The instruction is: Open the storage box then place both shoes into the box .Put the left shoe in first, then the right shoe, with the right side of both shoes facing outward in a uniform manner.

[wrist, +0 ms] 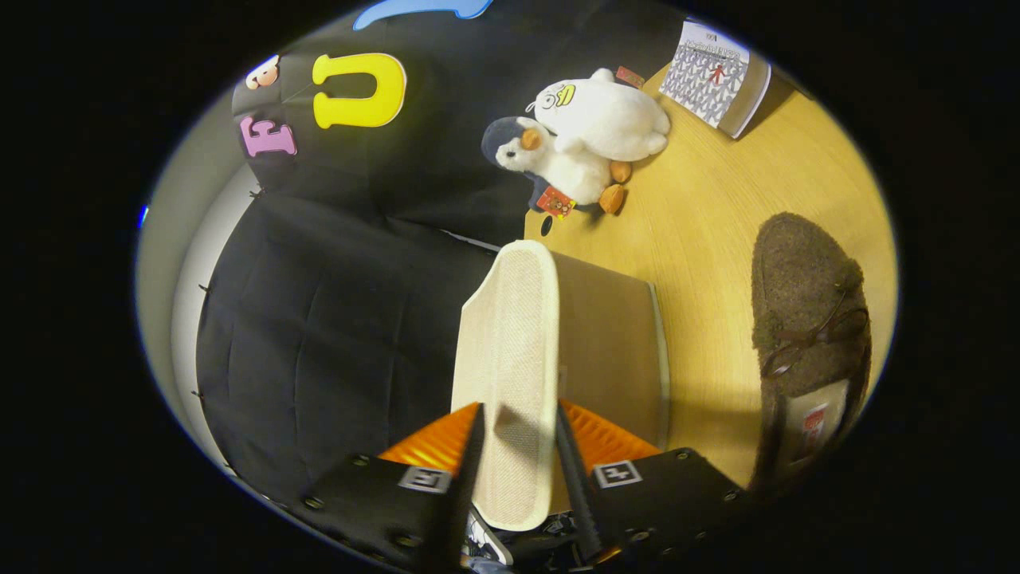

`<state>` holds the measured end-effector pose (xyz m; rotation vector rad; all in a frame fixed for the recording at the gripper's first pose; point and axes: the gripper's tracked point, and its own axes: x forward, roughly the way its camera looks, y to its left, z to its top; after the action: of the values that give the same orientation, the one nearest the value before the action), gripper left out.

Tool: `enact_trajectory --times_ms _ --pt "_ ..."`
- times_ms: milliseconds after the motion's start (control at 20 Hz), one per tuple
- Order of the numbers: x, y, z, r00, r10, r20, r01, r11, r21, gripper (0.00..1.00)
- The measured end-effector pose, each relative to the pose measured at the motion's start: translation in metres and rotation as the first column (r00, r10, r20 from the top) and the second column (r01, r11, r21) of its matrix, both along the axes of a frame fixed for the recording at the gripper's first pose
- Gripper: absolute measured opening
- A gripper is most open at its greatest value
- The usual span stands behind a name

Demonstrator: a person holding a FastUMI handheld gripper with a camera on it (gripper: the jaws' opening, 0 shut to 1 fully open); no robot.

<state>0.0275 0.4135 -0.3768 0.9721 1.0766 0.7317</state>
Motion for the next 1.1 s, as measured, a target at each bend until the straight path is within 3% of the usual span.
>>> enact_trajectory --times_ms 50,200,450,500,600,850,1100 --pt "-0.001 -0.004 0.009 1.0 0.002 -0.02 -0.002 0.999 0.037 0.35" --pt "0.006 -0.002 0.013 0.997 -0.029 -0.072 0.034 0.997 0.074 0.13" --pt "-0.002 -0.001 0.05 0.999 0.029 0.024 -0.031 0.994 0.102 0.12" --pt "0.002 0.003 0.043 0.999 0.021 0.046 -0.023 0.999 0.035 0.12" --pt "0.005 0.007 0.048 0.998 0.04 0.046 -0.041 0.999 0.021 0.03" --pt "0.002 0.014 0.097 0.996 0.051 0.072 -0.055 0.997 0.051 0.03" --pt "-0.005 0.06 0.16 0.987 0.084 0.138 -0.092 0.994 0.055 0.03"
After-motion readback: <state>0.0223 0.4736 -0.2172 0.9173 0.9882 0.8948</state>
